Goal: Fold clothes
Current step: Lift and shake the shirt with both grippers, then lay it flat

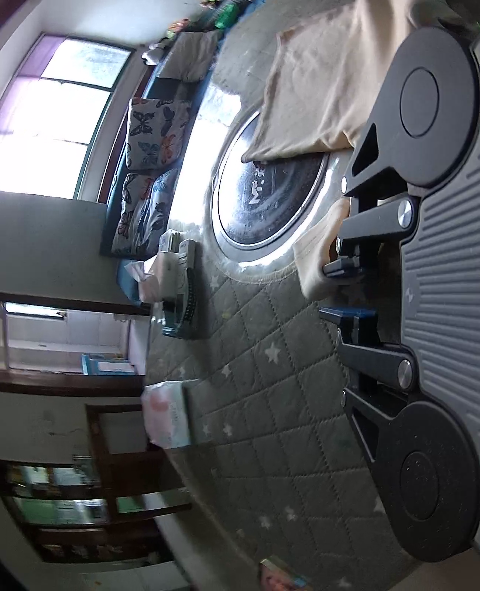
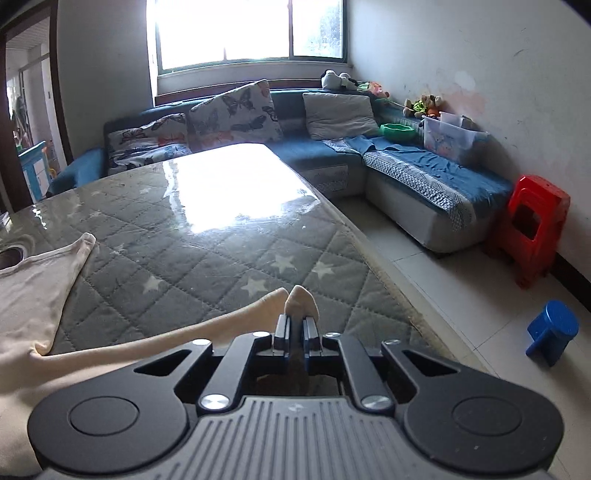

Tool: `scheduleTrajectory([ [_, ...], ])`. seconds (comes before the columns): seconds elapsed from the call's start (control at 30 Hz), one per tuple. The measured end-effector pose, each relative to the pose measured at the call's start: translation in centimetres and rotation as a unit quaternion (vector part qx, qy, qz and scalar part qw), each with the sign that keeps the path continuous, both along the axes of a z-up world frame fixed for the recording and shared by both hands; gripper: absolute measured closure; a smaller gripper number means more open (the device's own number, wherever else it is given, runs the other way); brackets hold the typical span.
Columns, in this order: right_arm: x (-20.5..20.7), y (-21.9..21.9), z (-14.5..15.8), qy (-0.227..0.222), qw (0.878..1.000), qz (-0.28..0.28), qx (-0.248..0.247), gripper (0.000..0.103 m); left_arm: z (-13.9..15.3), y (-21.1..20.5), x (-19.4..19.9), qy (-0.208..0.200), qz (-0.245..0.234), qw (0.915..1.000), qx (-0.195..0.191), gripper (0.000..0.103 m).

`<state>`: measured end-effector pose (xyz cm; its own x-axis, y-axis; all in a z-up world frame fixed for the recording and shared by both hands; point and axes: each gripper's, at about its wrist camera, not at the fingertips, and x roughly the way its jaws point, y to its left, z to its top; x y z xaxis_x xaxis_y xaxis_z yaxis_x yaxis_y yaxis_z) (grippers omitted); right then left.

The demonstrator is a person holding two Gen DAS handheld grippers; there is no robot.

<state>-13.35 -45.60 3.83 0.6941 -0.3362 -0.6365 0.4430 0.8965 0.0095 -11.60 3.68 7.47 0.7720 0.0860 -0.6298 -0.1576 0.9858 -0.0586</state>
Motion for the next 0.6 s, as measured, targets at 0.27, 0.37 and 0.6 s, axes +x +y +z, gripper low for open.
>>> scheduleTrajectory([
  [0.27,-0.9,-0.1,2.2,-0.01,1.0,0.01,-0.024,0.088,0.7,2.3,-1.0,-0.005,0.048,0.9987,0.02,0.053],
  [0.37,-1.2,0.8,3.2,-0.014,0.999,0.038,-0.035,0.087,1.0,2.6,-1.6,-0.012,0.037,0.9992,0.007,0.055],
  [0.6,-0.7,5.5,4.1,-0.009,0.987,0.159,-0.018,0.087,-0.2,-3.7,-3.3,0.004,-0.156,0.9876,-0.018,0.069],
])
